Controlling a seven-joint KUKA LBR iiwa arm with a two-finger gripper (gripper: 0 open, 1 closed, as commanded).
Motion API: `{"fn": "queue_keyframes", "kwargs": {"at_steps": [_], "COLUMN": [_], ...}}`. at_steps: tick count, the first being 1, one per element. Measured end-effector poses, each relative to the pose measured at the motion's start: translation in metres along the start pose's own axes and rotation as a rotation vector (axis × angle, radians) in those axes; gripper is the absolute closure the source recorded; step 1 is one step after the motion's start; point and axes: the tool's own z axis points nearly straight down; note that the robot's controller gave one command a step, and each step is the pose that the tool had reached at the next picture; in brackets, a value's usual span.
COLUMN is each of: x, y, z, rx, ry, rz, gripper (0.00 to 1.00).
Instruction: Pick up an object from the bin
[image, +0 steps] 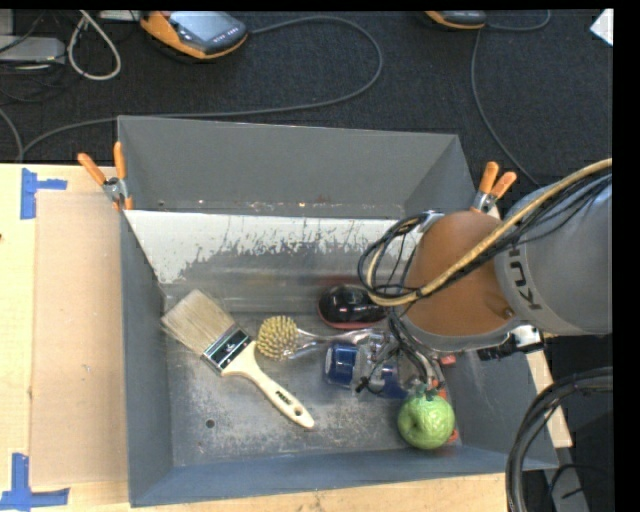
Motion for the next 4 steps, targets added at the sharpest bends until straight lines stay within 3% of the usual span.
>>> {"fn": "queue_keyframes", "kwargs": {"at_steps": [3,4], "x": [0.0,0.0002], "y": [-0.0001,-0.0001], "z": [0.0,0.0], "rx": [0.0,0.0], "ry": [0.0,0.001], "rz": [0.002,0.002], "gripper": [1.0,0.0]}}
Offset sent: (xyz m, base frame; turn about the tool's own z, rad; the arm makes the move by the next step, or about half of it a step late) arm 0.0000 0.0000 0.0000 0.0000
